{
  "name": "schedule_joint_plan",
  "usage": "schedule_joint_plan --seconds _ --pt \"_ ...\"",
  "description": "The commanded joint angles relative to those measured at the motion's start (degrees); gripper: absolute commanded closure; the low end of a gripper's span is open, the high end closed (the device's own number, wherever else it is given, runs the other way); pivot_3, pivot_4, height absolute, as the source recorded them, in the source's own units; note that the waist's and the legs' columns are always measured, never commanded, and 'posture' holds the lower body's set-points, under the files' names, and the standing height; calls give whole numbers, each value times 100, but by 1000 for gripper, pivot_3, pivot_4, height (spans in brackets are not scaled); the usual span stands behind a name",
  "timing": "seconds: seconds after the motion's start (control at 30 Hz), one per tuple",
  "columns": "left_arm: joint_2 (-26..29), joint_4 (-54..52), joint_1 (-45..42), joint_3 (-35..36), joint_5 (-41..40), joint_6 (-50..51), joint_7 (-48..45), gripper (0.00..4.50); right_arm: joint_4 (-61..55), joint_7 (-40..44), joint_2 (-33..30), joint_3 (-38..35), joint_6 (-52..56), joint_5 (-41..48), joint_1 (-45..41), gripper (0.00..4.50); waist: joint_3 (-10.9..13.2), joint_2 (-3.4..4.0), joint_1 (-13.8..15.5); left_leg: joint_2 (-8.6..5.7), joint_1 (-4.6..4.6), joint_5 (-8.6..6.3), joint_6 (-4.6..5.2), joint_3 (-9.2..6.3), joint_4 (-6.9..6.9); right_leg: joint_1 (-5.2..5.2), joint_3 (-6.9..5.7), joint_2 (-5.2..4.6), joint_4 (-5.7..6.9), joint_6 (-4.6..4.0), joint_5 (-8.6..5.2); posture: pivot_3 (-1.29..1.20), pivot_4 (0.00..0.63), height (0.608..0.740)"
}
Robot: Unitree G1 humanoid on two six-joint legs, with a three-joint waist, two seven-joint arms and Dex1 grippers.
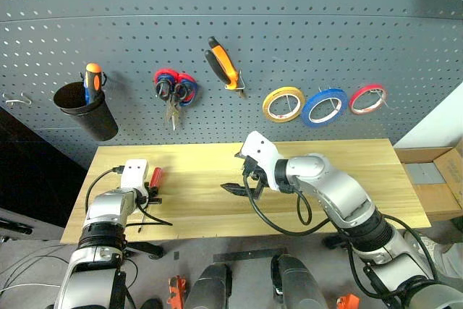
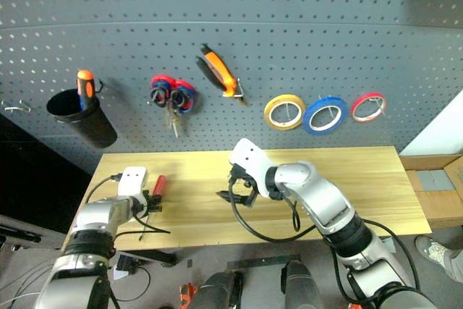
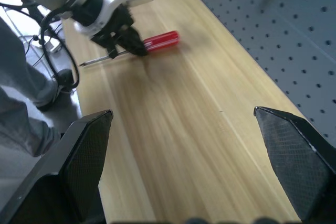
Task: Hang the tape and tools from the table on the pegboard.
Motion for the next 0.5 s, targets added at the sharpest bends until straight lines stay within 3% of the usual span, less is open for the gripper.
schedule_joint_plan --seconds 0.03,0.13,0.23,0.37,0.5 --pt "92 -1092 547 215 -179 314 -54 3698 -247 52 92 -242 -193 139 -184 0 0 -1 -13 0 -1 0 0 0 0 -1 0 0 0 0 0 -69 194 740" --pt "-33 -3030 1106 447 -751 -189 -546 3698 -299 220 308 -690 -722 472 -262 0 0 -2 -25 1 -8 0 -1 -1 -1 -4 1 -2 -4 0 0 -59 188 740" --pt "-217 -4074 1288 732 -1100 -720 -626 3698 -357 502 460 -1065 -817 993 -337 0 -1 -5 70 2 -10 0 -2 -10 0 0 -5 -5 -7 -1 0 -42 184 740" --pt "-431 -4290 1168 1567 -1342 -2255 -581 3698 -410 907 499 -1196 -1018 1415 -438 0 -15 -20 72 1 -5 0 -1 -5 1 7 -7 -5 -11 -1 0 -17 170 740" --pt "-154 -4030 885 2076 -1550 -3033 -779 3698 9 799 522 -1146 -1313 1223 -587 0 -20 -20 38 3 2 1 -2 2 -7 1 -2 1 -4 -2 0 4 159 740"
